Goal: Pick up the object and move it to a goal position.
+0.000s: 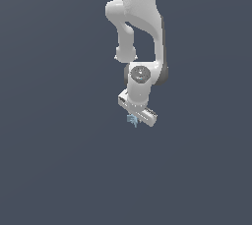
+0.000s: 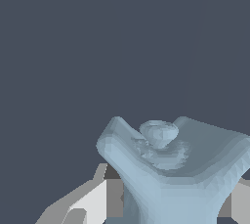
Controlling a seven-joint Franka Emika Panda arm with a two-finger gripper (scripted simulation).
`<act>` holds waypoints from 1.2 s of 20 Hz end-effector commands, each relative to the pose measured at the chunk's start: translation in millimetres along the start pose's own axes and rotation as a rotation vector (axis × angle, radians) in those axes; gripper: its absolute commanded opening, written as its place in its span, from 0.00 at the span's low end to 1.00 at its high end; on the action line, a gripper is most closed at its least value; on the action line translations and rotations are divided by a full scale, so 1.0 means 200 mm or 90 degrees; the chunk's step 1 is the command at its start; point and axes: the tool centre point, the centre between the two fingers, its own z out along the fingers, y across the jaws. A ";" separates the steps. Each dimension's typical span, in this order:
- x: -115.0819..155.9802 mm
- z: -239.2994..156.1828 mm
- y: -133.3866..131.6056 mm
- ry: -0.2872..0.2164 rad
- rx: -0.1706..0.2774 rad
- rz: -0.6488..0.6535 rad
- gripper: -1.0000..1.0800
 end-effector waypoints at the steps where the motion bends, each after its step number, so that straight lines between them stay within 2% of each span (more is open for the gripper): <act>1: 0.00 0.00 0.00 0.000 0.000 0.000 0.00; 13: -0.04 -0.07 -0.04 0.000 0.000 0.000 0.00; 24: -0.27 -0.48 -0.28 0.001 0.000 0.000 0.00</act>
